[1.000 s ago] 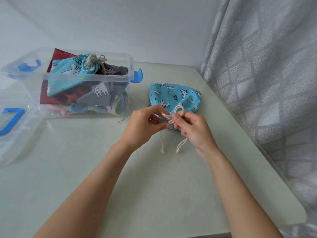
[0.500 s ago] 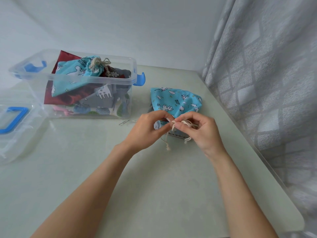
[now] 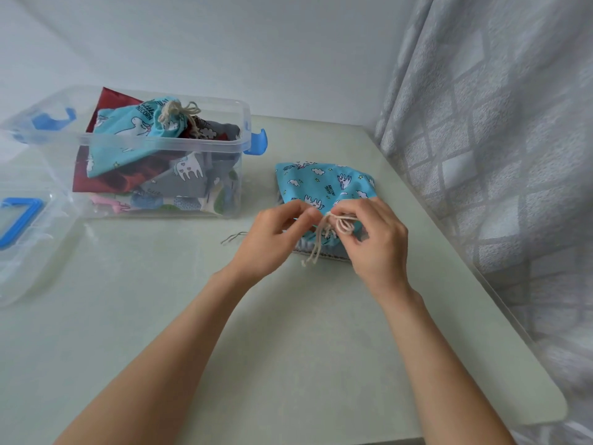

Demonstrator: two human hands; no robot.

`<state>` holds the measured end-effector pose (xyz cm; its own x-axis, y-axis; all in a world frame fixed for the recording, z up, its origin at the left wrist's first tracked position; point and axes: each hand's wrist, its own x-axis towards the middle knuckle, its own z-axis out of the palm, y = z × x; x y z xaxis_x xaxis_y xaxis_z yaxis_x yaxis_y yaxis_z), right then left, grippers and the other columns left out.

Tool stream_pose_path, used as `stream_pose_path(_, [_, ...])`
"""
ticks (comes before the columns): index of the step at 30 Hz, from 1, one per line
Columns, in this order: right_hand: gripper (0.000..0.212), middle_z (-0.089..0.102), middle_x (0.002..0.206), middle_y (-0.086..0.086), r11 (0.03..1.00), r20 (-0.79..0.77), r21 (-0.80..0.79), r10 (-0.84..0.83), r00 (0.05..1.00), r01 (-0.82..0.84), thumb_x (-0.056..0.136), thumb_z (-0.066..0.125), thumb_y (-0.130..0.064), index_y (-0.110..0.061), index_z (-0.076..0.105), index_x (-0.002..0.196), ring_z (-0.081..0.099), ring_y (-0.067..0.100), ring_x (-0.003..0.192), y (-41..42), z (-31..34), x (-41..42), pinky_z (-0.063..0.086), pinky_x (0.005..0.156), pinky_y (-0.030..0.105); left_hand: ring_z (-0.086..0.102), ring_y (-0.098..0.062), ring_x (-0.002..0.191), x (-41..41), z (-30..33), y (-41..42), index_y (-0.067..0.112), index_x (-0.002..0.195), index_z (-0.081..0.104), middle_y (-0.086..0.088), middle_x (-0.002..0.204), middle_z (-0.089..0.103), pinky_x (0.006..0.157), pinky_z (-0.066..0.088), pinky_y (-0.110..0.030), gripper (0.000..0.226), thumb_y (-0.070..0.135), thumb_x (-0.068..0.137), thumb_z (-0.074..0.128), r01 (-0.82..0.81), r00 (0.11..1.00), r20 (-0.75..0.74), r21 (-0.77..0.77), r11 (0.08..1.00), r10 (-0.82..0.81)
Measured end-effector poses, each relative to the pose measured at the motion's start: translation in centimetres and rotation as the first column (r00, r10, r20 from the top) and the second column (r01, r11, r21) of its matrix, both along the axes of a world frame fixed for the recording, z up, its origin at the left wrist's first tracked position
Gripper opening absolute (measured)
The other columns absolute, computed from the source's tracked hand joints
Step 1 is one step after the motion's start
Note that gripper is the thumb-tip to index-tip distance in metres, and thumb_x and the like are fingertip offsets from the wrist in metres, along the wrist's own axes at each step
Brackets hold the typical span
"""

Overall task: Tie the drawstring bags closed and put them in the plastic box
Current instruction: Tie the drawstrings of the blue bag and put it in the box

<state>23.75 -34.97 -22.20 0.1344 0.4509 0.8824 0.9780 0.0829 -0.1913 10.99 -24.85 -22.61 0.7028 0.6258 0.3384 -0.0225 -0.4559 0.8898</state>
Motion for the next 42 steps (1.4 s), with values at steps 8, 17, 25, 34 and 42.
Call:
stream_pose_path(8, [0.007,0.07,0.078,0.003,0.993,0.04,0.038,0.11,0.993,-0.112,0.081,0.07,0.001,-0.004,0.07,0.077,0.058,0.021,0.077,-0.2,-0.2,0.4,0.047,0.077,0.021,0.063,-0.013,0.093,-0.2,0.5,-0.1,0.007,0.105,0.061,-0.009,0.101,0.067,0.084,0.048,-0.022,0.016,0.011,0.091,0.055,0.221,0.975,0.003,-0.074,0.972,-0.222])
stream_pose_path(17, [0.007,0.061,0.078,0.011,0.981,-0.06,-0.031,0.191,0.98,-0.194,0.079,0.073,-0.006,-0.001,0.07,0.074,0.06,0.02,0.073,-0.4,-0.4,1.0,0.049,0.072,0.023,0.057,0.0,0.087,-1.0,0.9,0.6,0.002,0.099,0.062,0.005,0.091,0.064,0.082,0.04,-0.011,0.015,0.013,0.094,0.052,0.255,0.963,-0.029,-0.229,0.939,-0.268])
stream_pose_path(25, [0.009,0.06,0.076,0.011,0.975,-0.023,-0.056,0.213,0.977,-0.214,0.081,0.071,-0.006,-0.001,0.069,0.074,0.057,0.018,0.075,-0.3,-0.7,0.8,0.046,0.075,0.017,0.058,-0.016,0.088,-0.9,0.6,0.6,0.009,0.093,0.064,-0.013,0.095,0.069,0.085,0.047,-0.029,0.013,0.019,0.09,0.055,0.225,0.966,-0.095,-0.16,0.961,-0.242])
stream_pose_path(34, [0.01,0.068,0.082,0.004,0.932,-0.281,-0.127,0.293,0.914,-0.338,0.076,0.076,-0.006,-0.007,0.073,0.086,0.064,0.015,0.077,-0.6,-0.4,1.5,0.051,0.071,0.023,0.069,-0.009,0.077,-1.4,1.1,1.2,0.019,0.089,0.062,0.0,0.087,0.071,0.074,0.057,-0.028,0.003,0.017,0.09,0.06,0.075,0.989,-0.142,0.197,0.978,-0.047])
stream_pose_path(42, [0.008,0.07,0.082,-0.005,0.961,-0.337,-0.105,0.209,0.918,-0.257,0.076,0.075,-0.008,-0.005,0.072,0.083,0.068,0.008,0.071,-0.9,-0.4,1.6,0.056,0.07,0.023,0.068,-0.004,0.069,-1.5,0.8,2.0,0.016,0.081,0.064,0.0,0.076,0.07,0.068,0.054,-0.016,0.01,0.012,0.088,0.059,0.107,0.985,-0.135,-0.018,0.994,-0.109])
